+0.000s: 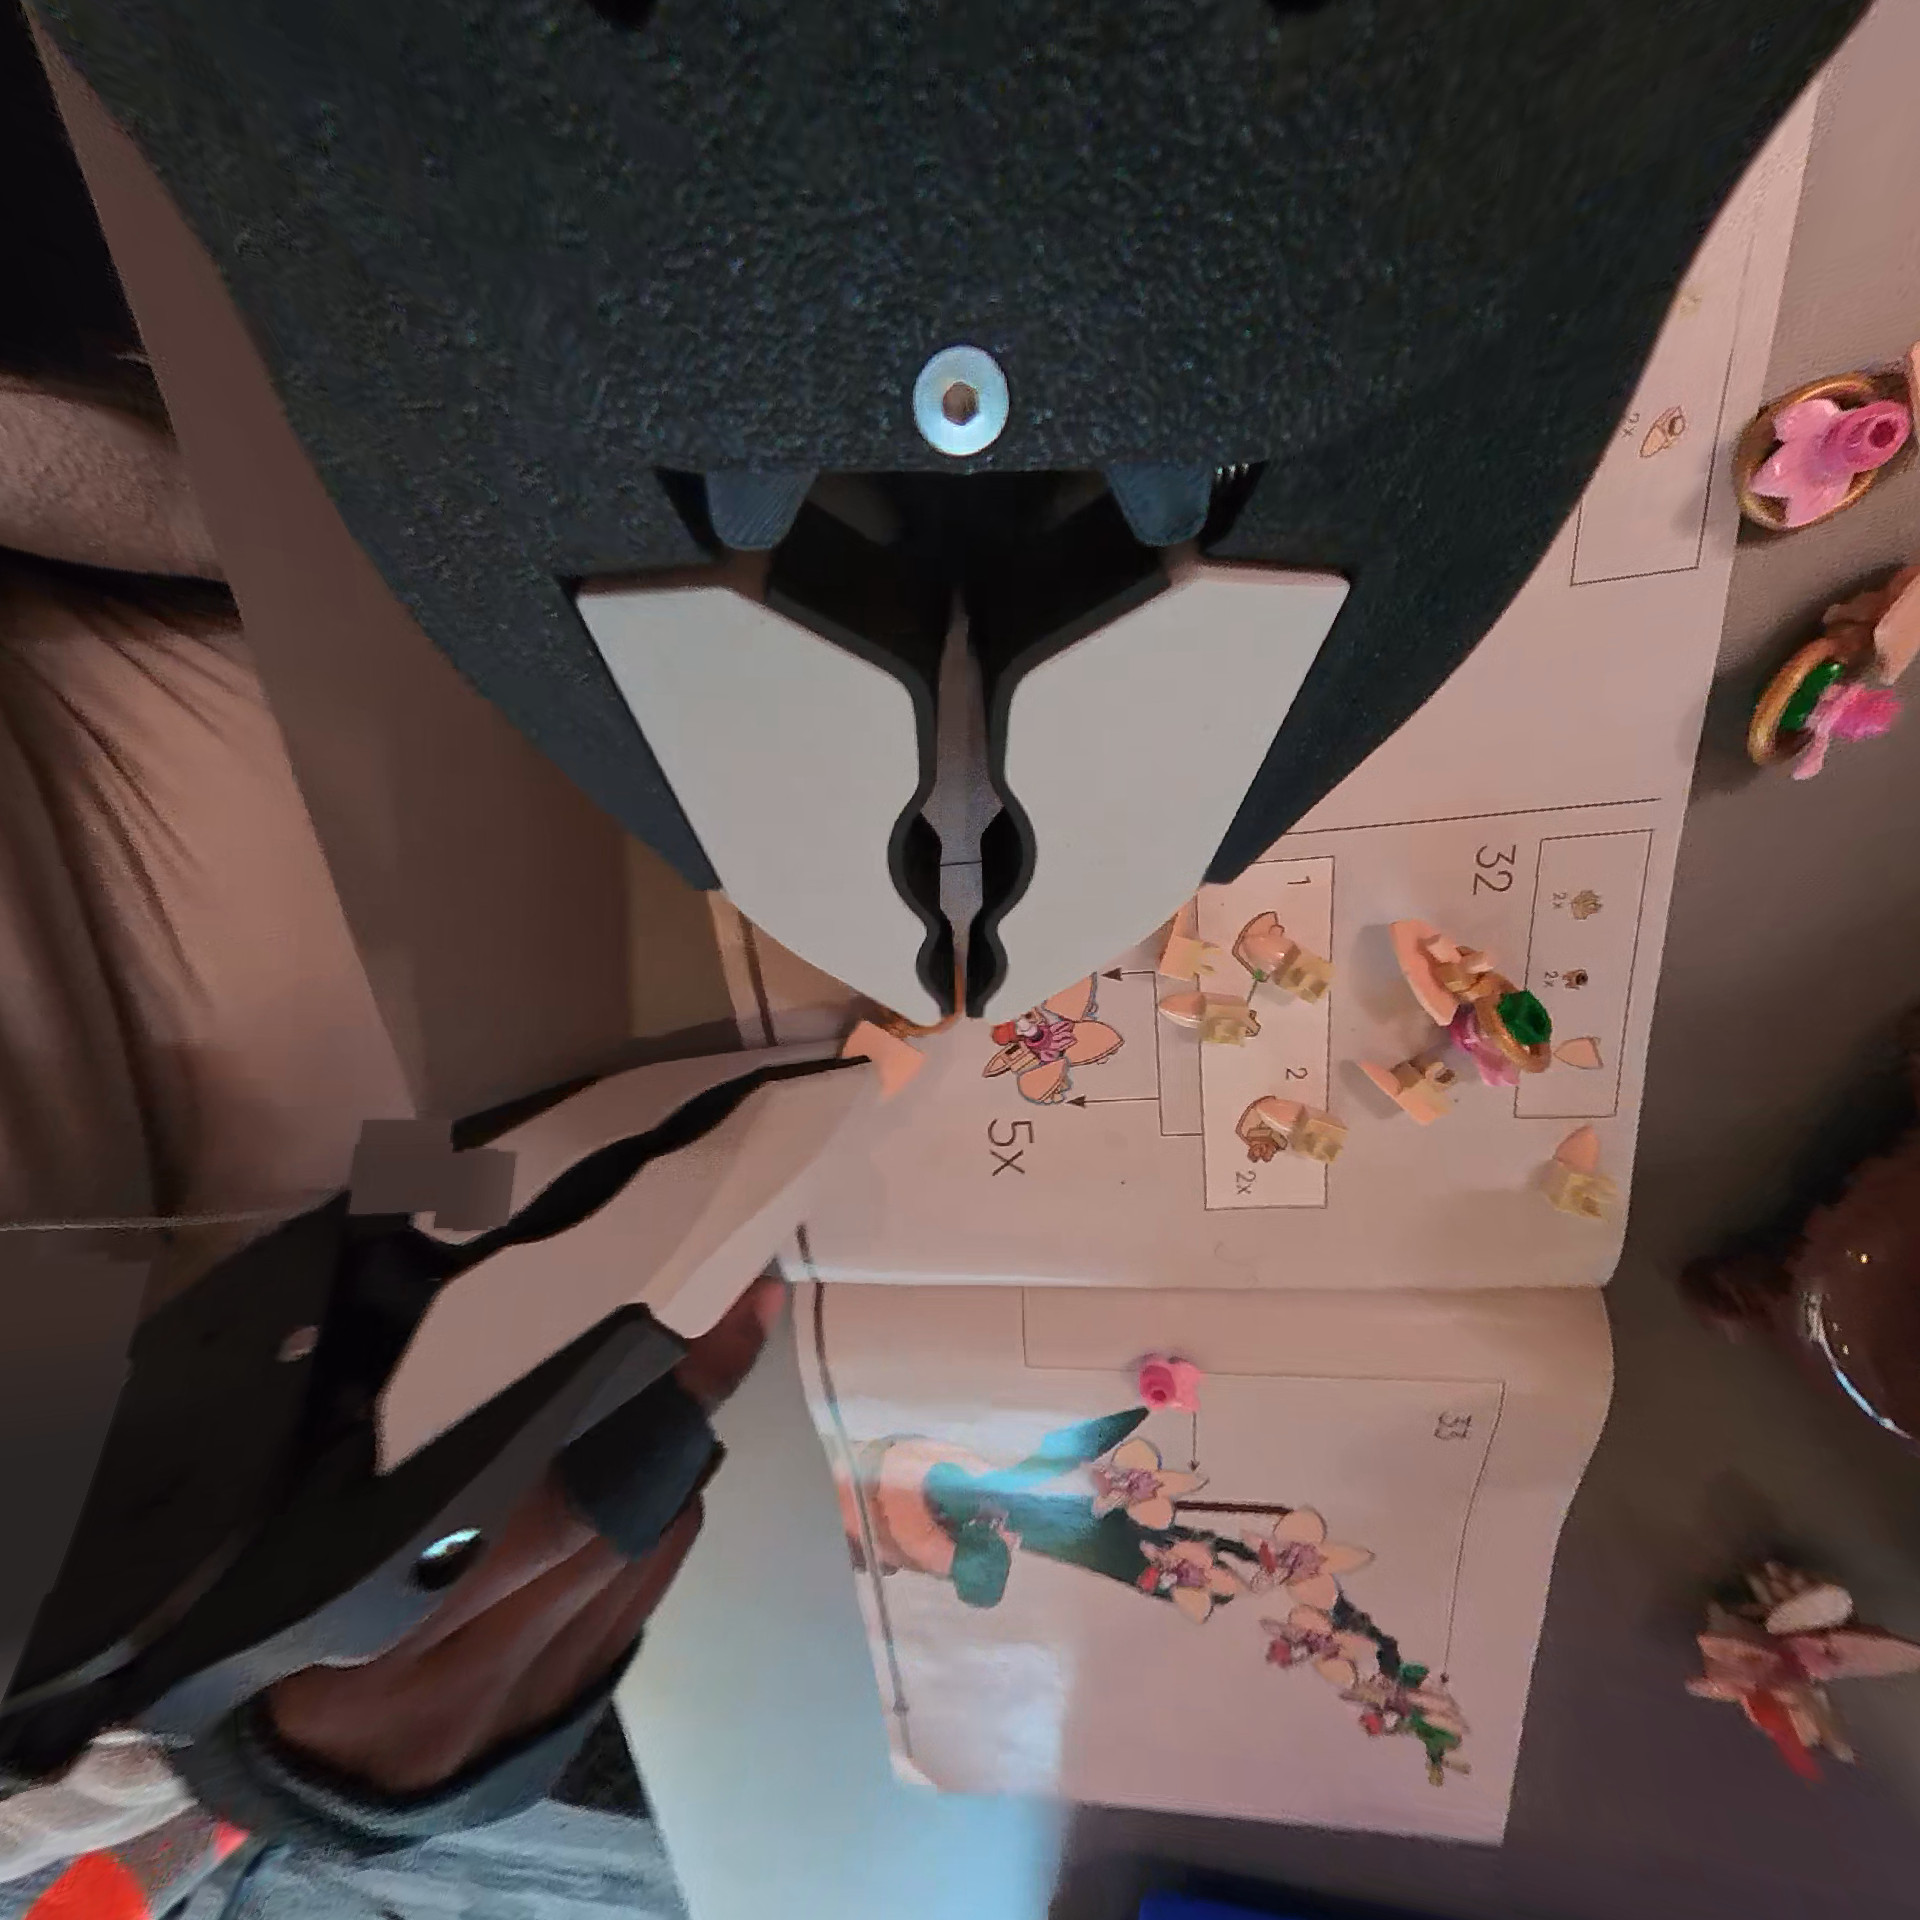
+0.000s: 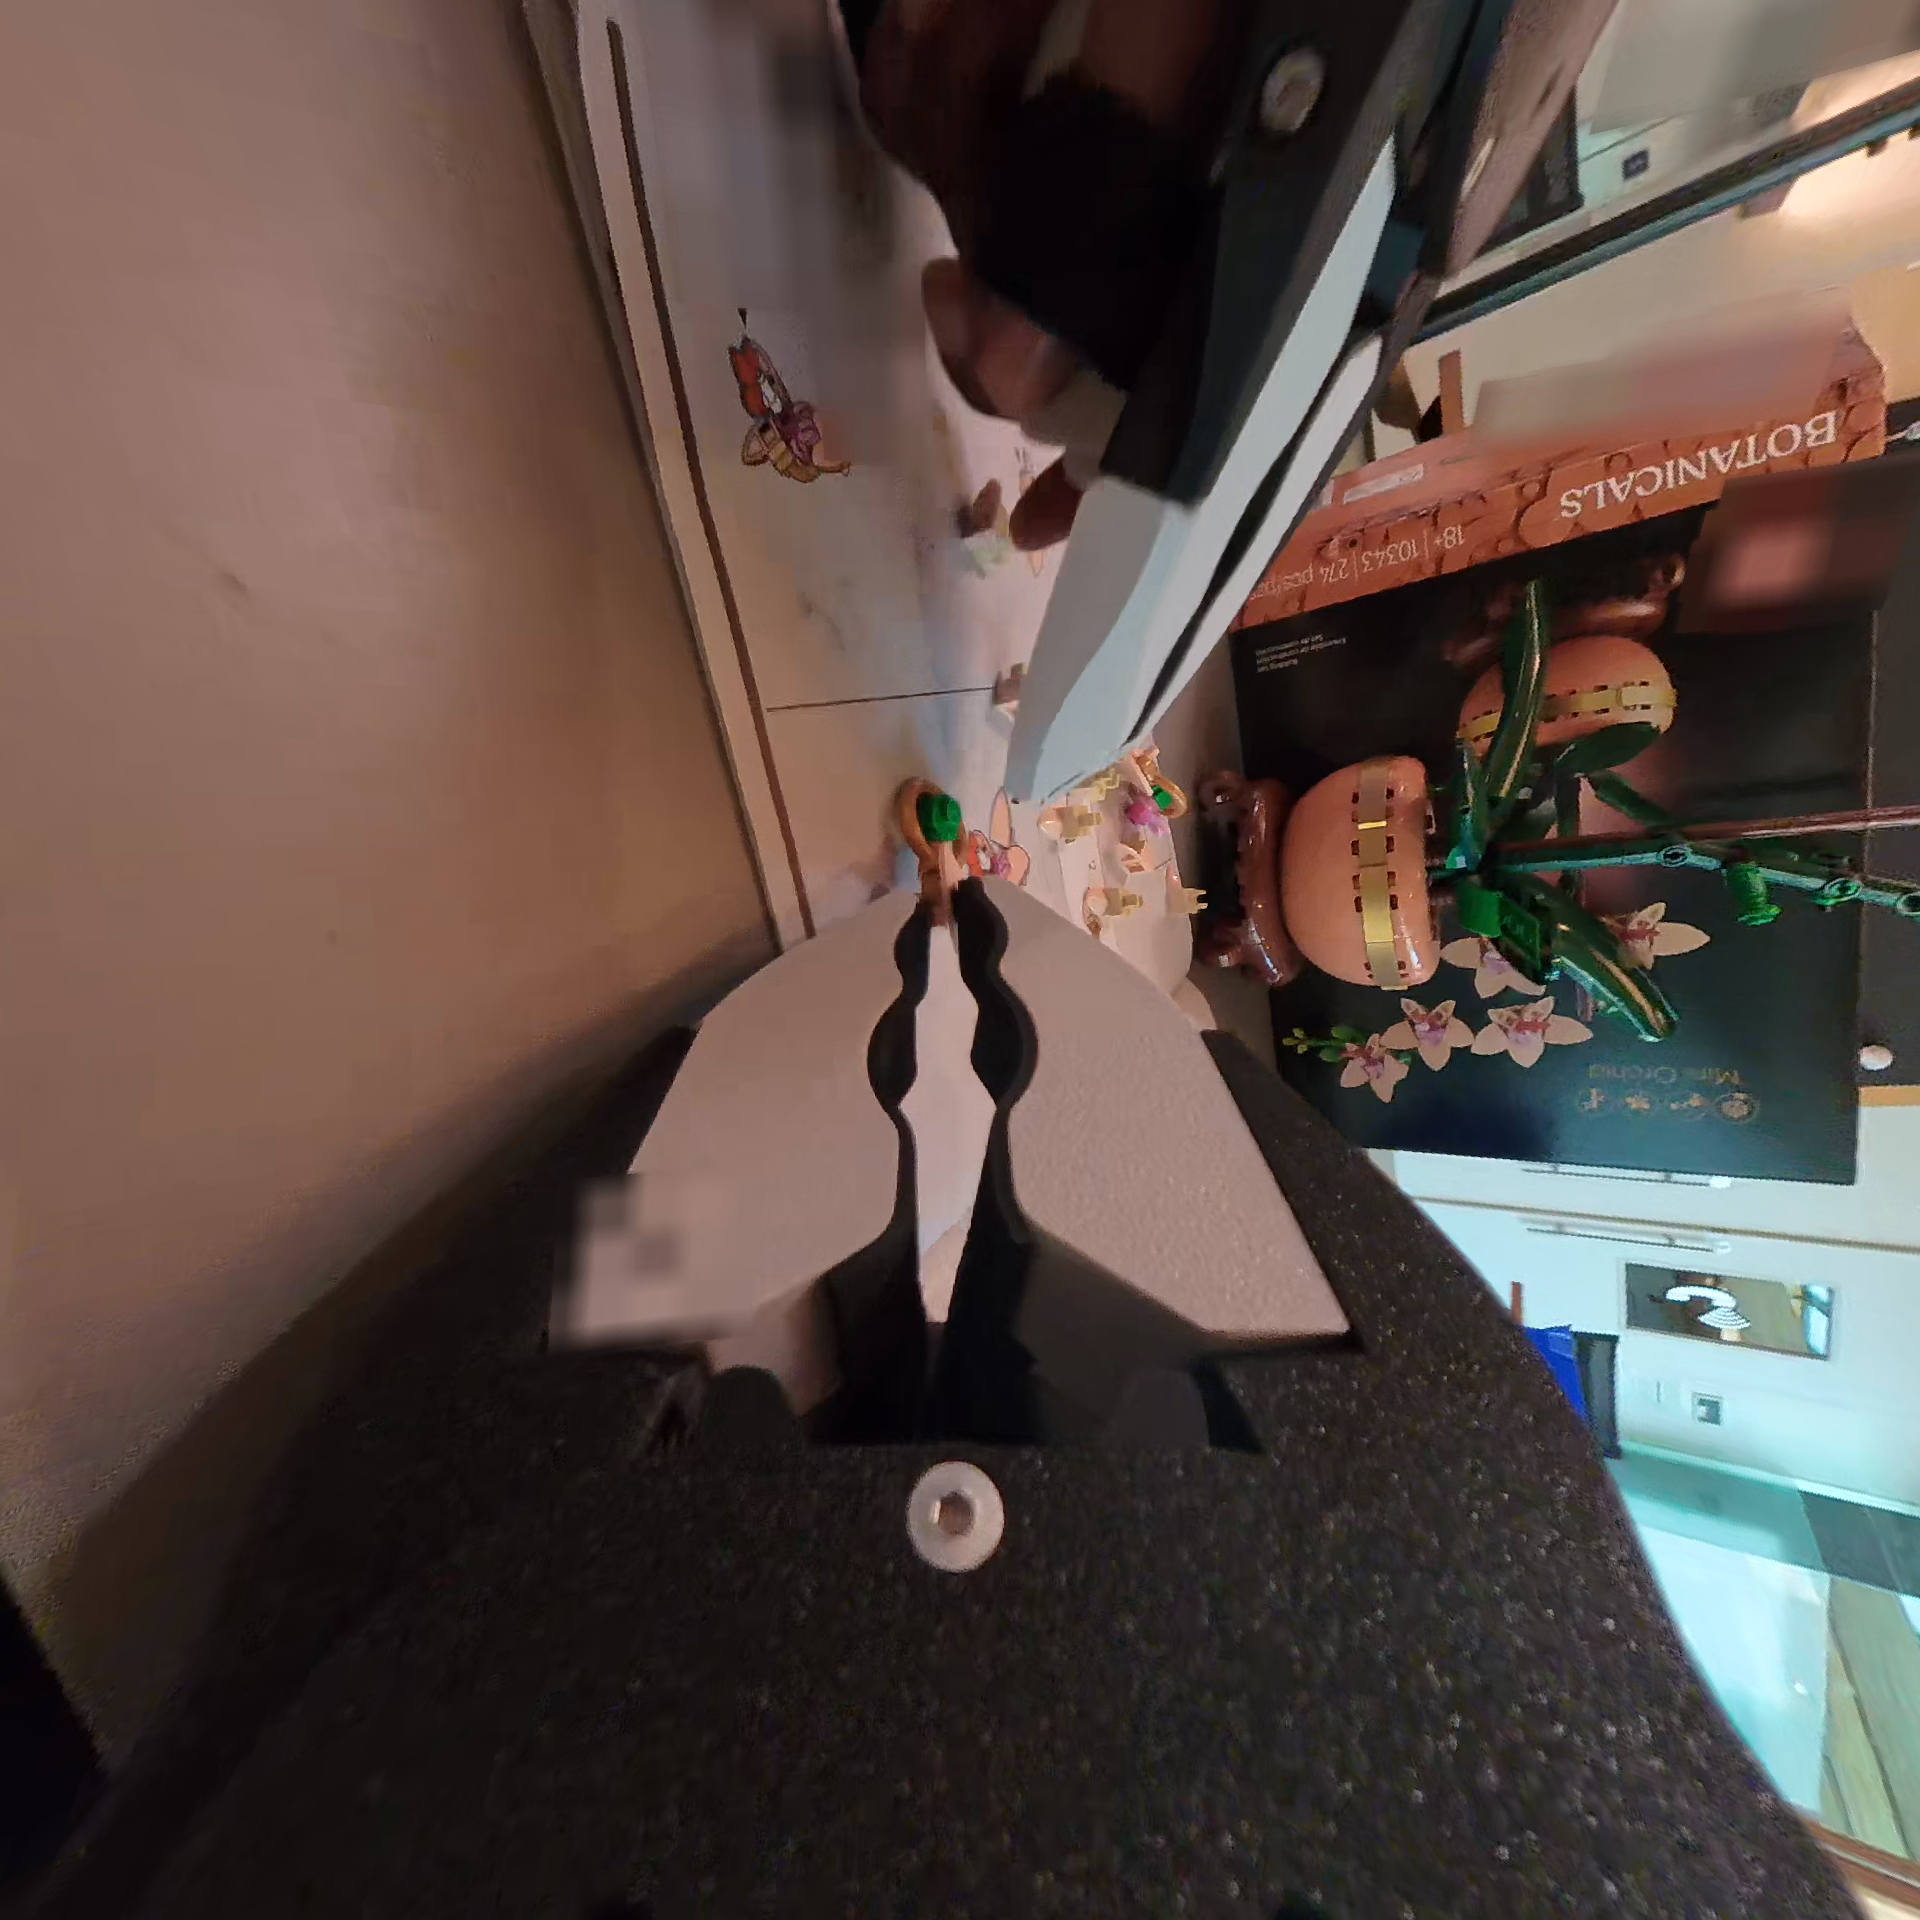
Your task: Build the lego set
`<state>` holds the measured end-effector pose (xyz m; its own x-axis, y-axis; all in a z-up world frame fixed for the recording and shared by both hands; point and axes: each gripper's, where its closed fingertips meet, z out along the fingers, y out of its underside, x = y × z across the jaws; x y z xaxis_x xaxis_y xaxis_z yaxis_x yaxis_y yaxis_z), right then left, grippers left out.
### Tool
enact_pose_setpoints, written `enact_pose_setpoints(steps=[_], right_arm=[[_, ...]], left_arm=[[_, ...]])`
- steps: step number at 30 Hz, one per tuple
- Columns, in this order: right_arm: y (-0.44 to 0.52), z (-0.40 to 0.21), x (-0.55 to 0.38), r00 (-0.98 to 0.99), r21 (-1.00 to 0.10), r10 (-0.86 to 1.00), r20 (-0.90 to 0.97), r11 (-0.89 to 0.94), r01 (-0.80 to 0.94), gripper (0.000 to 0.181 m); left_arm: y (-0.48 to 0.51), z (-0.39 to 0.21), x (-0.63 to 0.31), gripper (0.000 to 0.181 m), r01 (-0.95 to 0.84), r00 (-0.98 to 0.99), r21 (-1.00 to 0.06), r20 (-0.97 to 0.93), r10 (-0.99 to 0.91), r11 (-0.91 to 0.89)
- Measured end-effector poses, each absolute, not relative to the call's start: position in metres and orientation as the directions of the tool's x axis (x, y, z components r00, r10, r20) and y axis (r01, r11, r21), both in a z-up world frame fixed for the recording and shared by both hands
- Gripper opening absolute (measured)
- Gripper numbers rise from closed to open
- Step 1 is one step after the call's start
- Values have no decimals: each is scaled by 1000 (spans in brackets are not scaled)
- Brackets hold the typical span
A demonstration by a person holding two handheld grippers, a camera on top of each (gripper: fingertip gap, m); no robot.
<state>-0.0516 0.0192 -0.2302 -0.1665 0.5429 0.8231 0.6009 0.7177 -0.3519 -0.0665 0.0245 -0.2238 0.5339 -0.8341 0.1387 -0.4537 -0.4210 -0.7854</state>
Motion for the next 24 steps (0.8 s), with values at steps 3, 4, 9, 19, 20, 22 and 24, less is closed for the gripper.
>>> enact_pose_setpoints(steps=[3, 4, 9, 19, 20, 22, 24], right_arm=[[22, -230, -51, -192, -323, 510, 839, 749, 578, 5], [23, -230, -51, -200, -316, 499, 843, 761, 567, 5], [24, -229, -53, -222, -291, 452, 864, 807, 514, 5], [18, -226, -55, -255, -311, 432, 865, 860, 404, 5], [17, -226, -56, -267, -314, 430, 862, 868, 386, 5], [15, -226, -56, -295, -319, 422, 857, 885, 339, 5], [12, -227, -57, -337, -322, 409, 848, 903, 285, 5]], left_arm=[[21, -225, -66, 2, -472, 517, -779, 133, -846, -411], [21, -229, -65, 2, -485, 517, -770, 130, -846, -415], [22, -234, -63, 1, -501, 518, -760, 119, -847, -413], [22, -239, -70, 1, -507, 534, -736, 140, -834, -448], [22, -239, -70, 1, -506, 534, -736, 142, -834, -450], [22, -240, -70, 1, -508, 533, -733, 146, -833, -453], [21, -240, -71, 1, -506, 531, -732, 151, -834, -455]])
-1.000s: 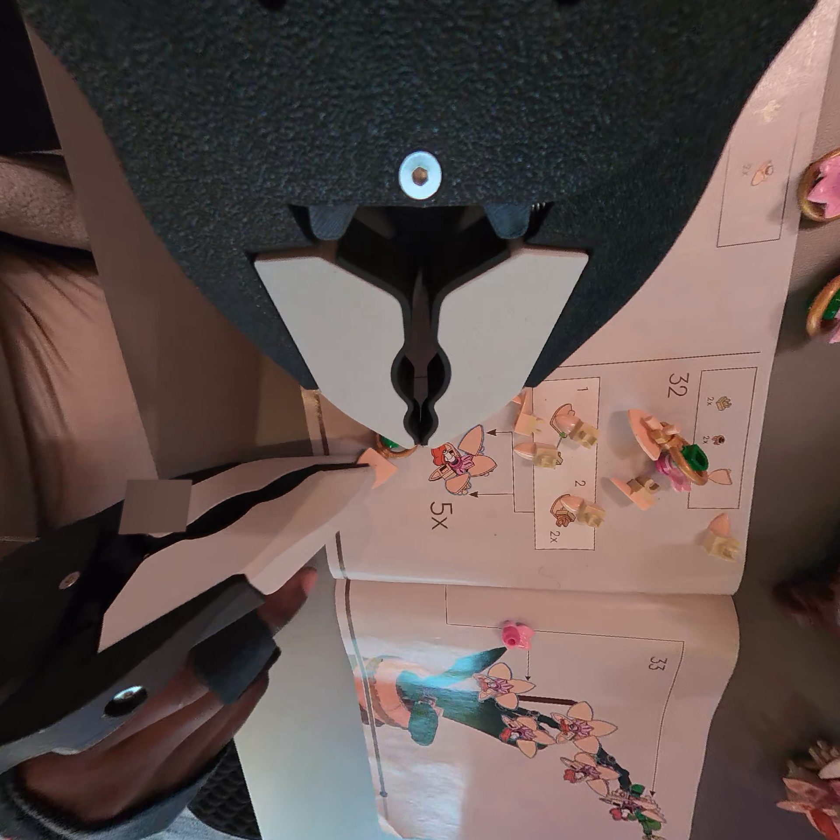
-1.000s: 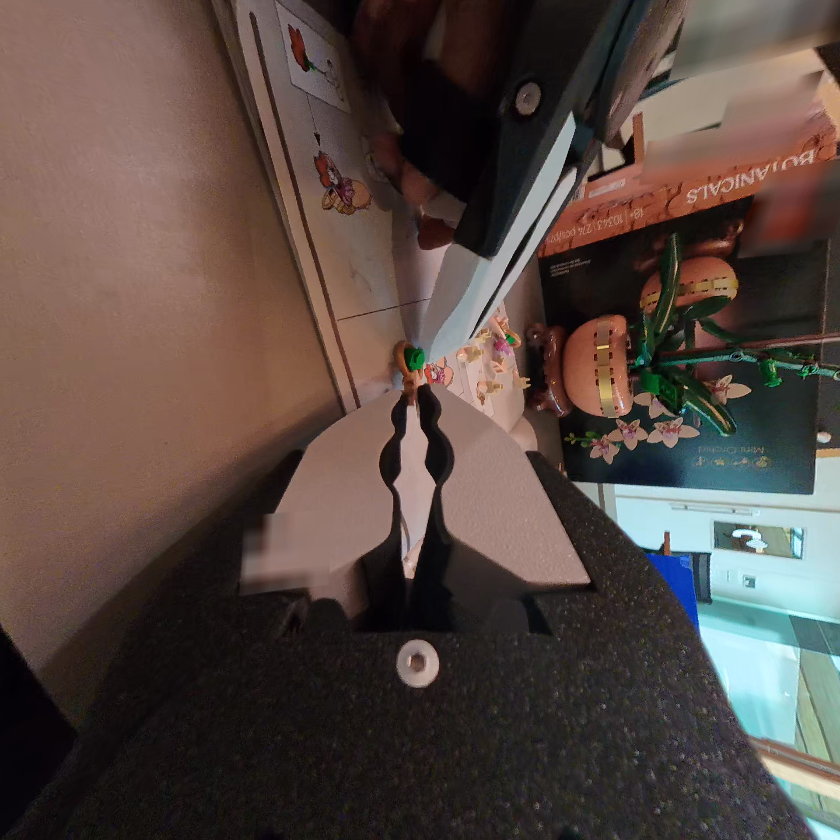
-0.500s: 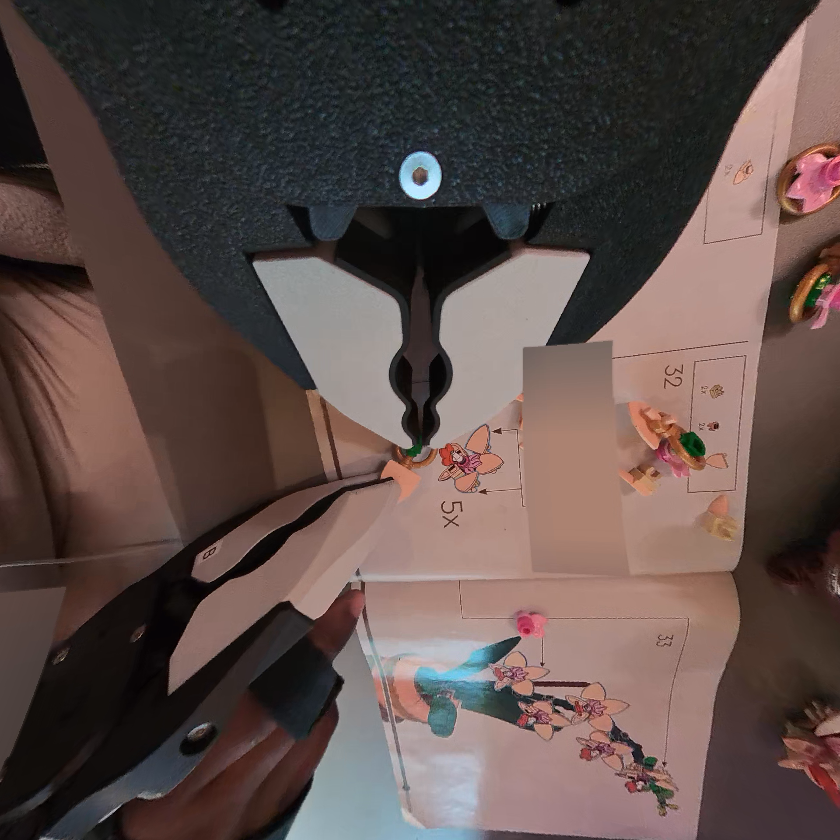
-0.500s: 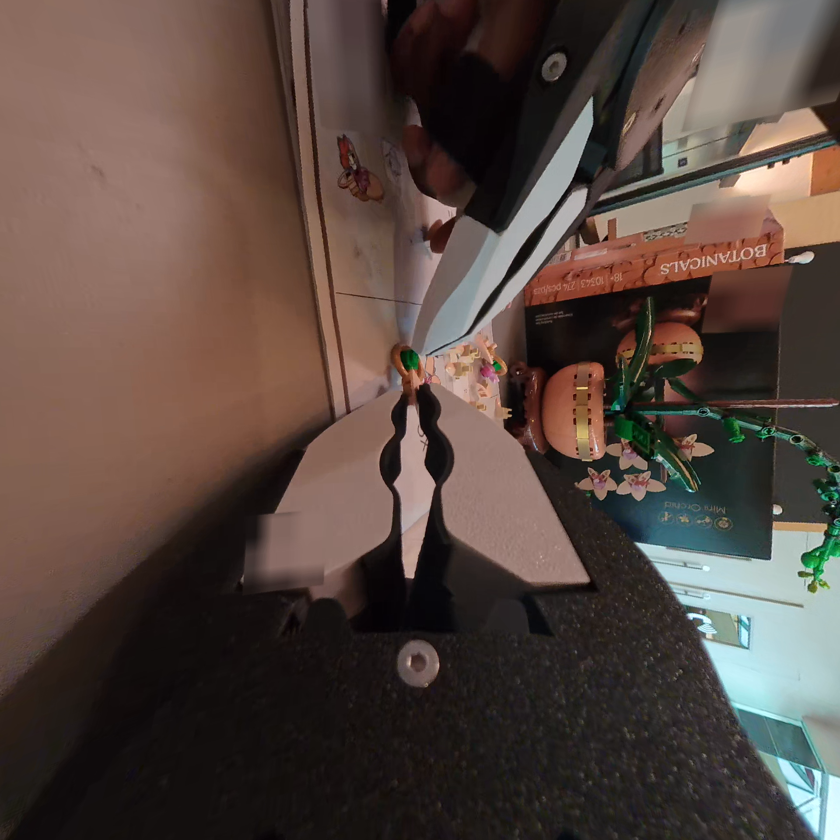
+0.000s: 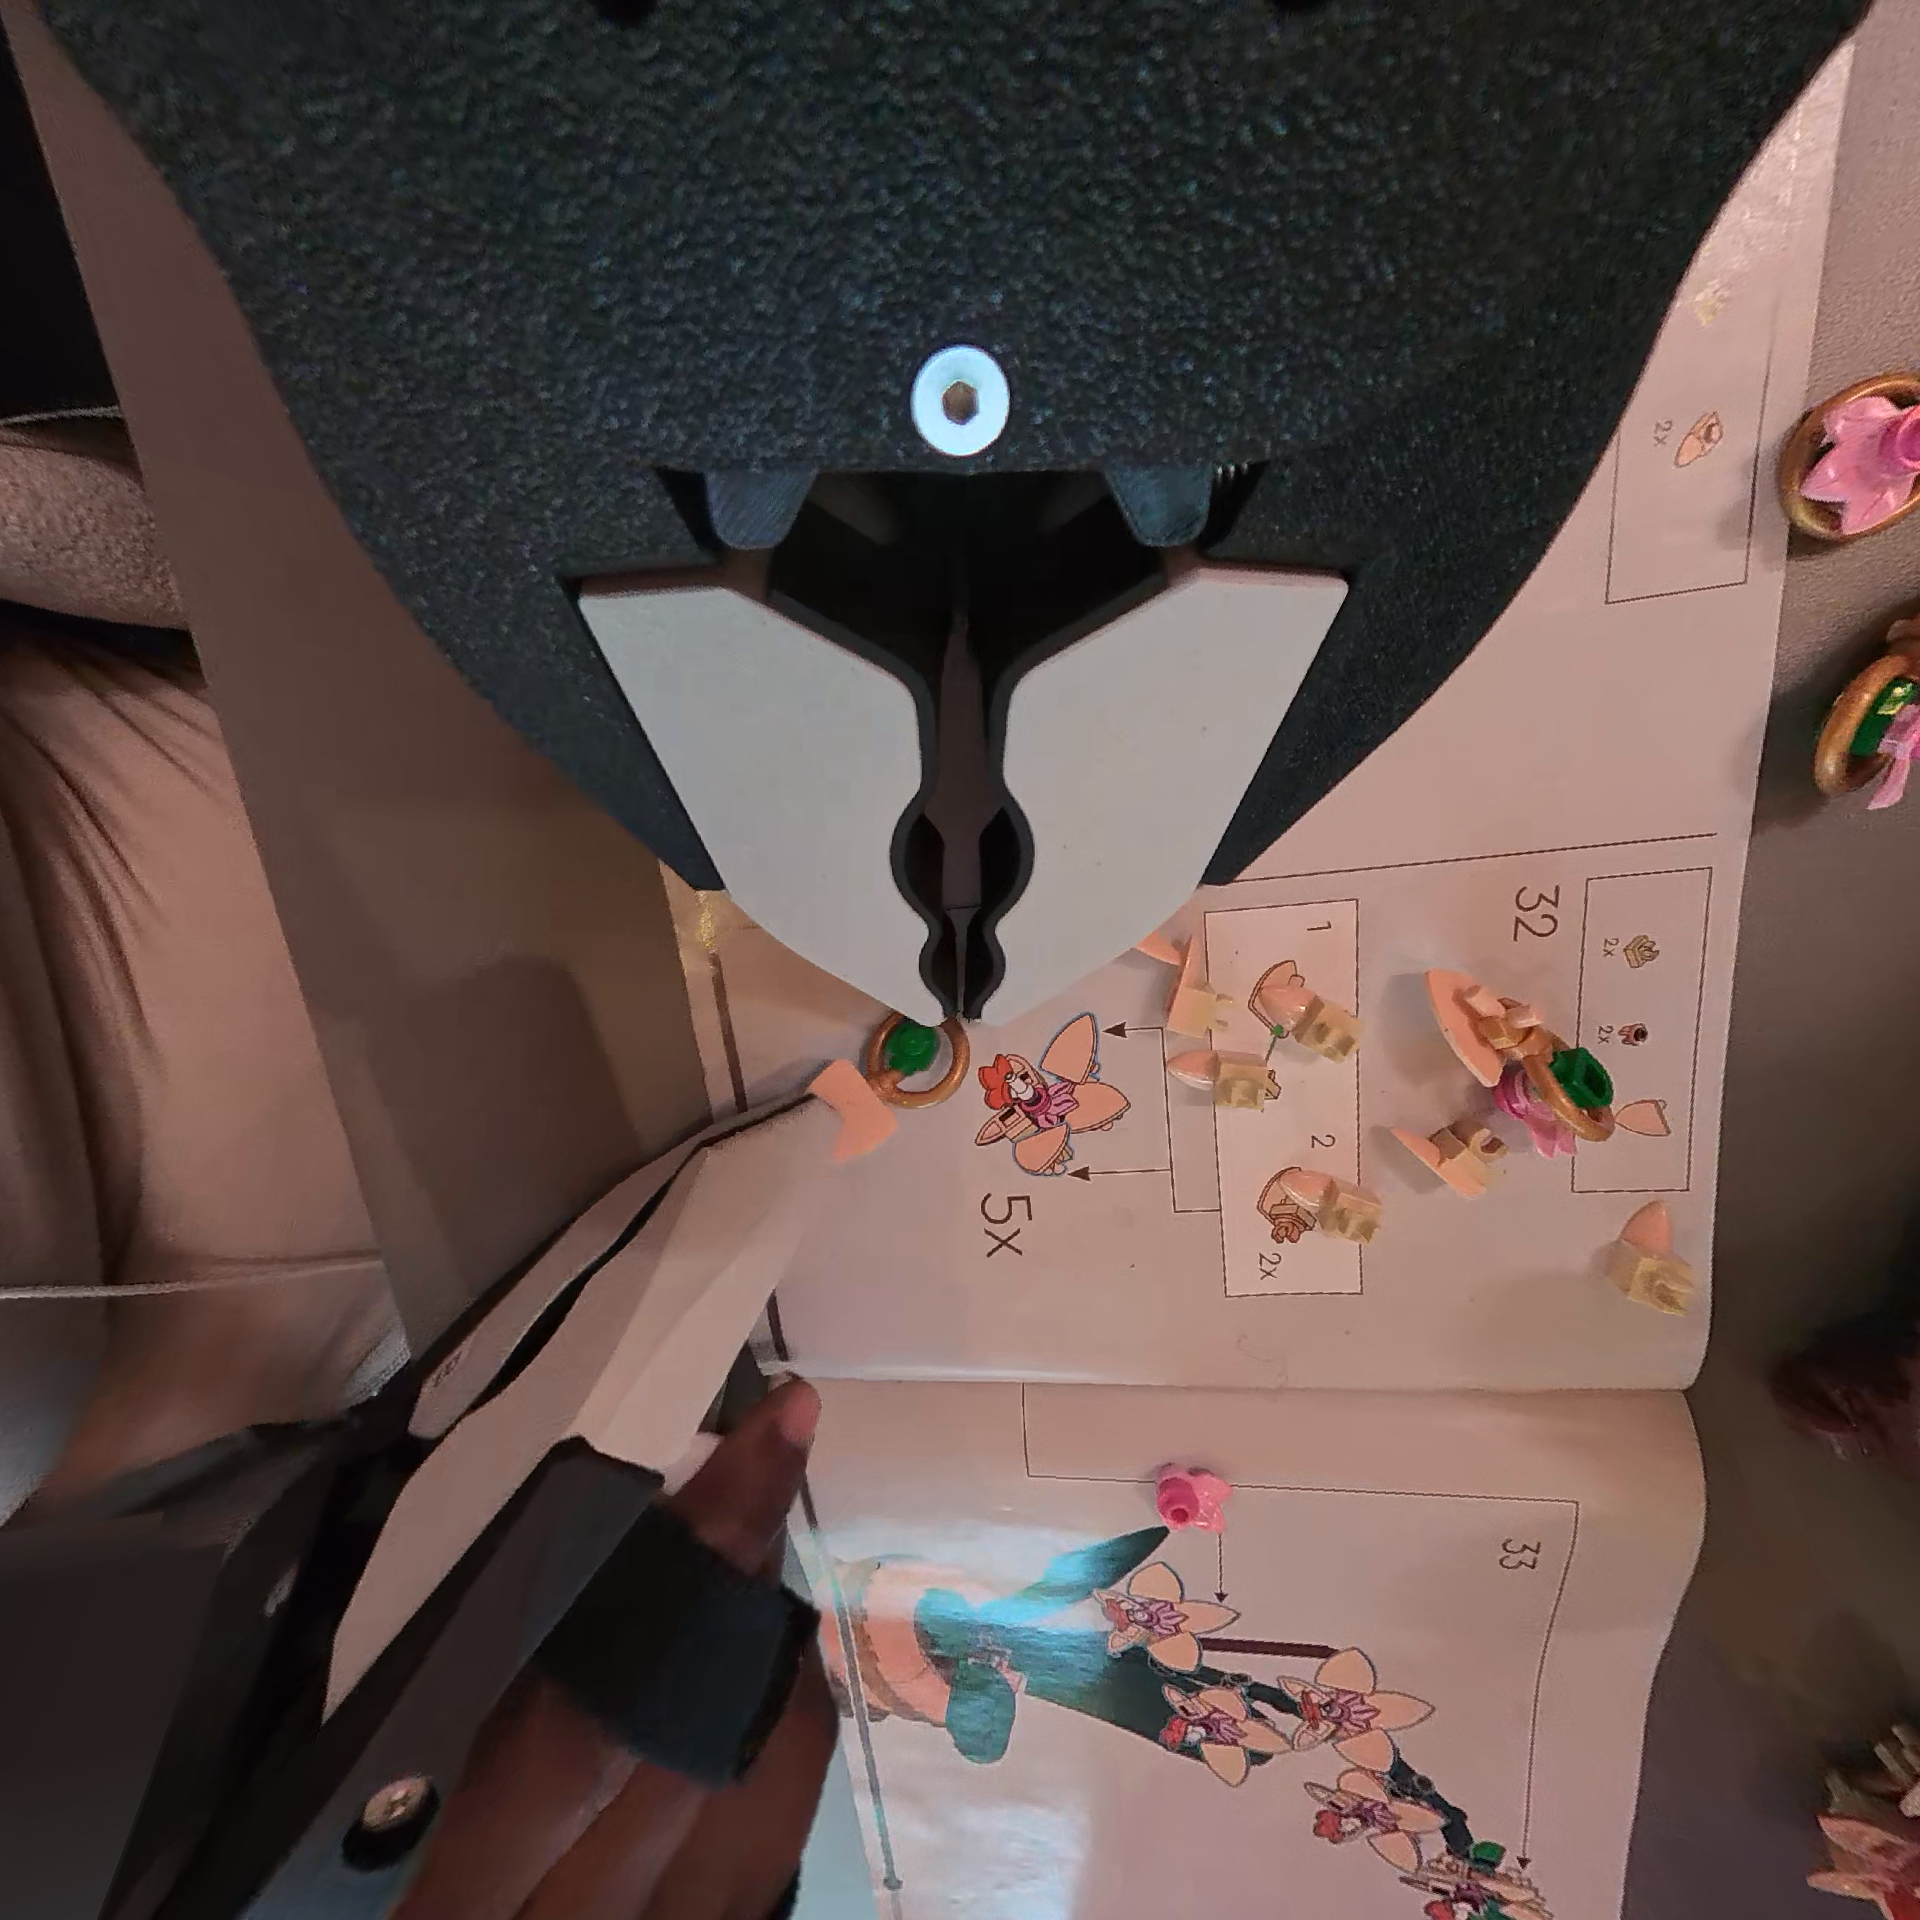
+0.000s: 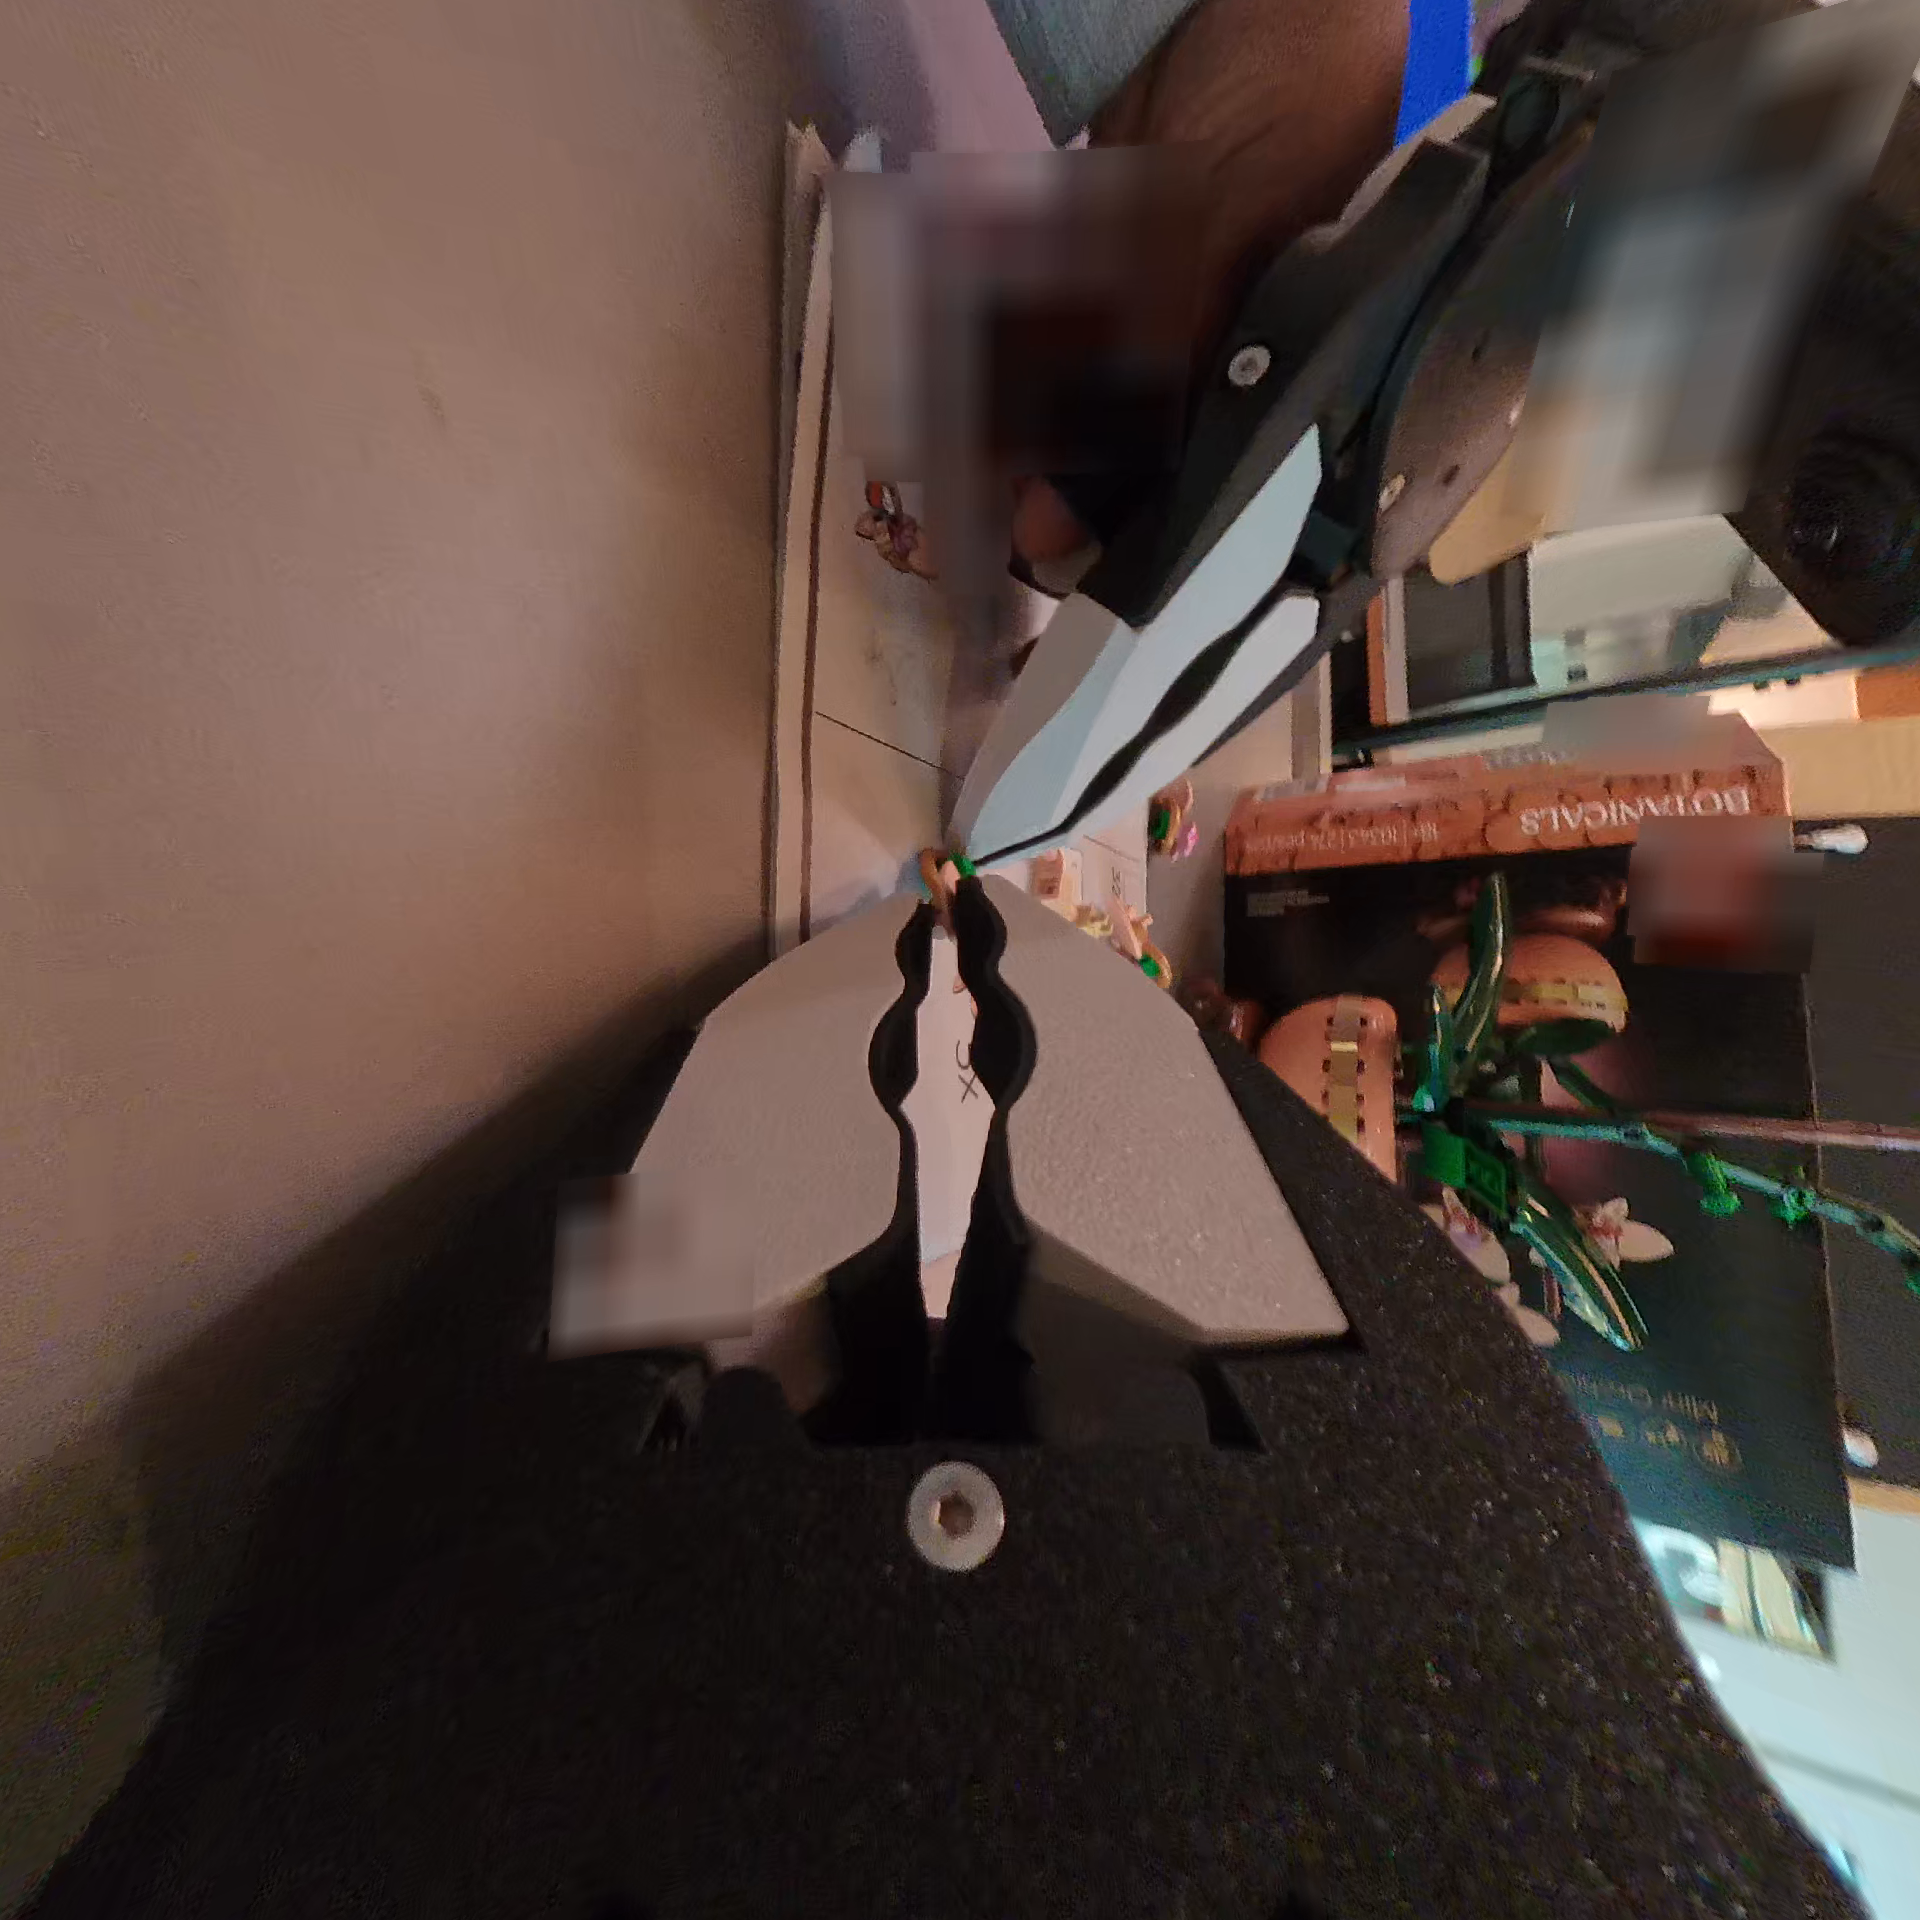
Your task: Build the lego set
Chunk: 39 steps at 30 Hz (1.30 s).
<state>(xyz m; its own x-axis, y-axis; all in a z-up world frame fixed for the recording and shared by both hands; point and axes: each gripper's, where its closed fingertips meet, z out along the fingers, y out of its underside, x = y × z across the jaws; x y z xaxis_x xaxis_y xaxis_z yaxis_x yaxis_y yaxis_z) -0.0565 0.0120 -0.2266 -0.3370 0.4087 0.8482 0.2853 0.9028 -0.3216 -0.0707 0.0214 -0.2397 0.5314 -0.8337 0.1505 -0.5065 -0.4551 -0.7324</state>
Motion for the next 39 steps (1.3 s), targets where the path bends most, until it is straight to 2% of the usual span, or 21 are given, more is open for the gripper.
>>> enact_pose_setpoints(steps=[12, 21, 34, 39], right_arm=[[14, -227, -58, -500, -429, 423, 755, 897, 111, 4], [11, -226, -62, -567, -483, 423, 706, 874, 51, 4], [7, -229, -61, -657, -561, 435, 615, 827, 22, 4], [12, -231, -58, -712, -586, 438, 548, 809, 47, 6]], left_arm=[[25, -237, -73, 1, -495, 541, -746, 135, -830, -445], [22, -232, -72, 1, -471, 519, -765, 163, -839, -440], [22, -233, -70, 0, -458, 513, -763, 191, -837, -455], [23, -240, -73, 0, -497, 523, -733, 173, -835, -464]])
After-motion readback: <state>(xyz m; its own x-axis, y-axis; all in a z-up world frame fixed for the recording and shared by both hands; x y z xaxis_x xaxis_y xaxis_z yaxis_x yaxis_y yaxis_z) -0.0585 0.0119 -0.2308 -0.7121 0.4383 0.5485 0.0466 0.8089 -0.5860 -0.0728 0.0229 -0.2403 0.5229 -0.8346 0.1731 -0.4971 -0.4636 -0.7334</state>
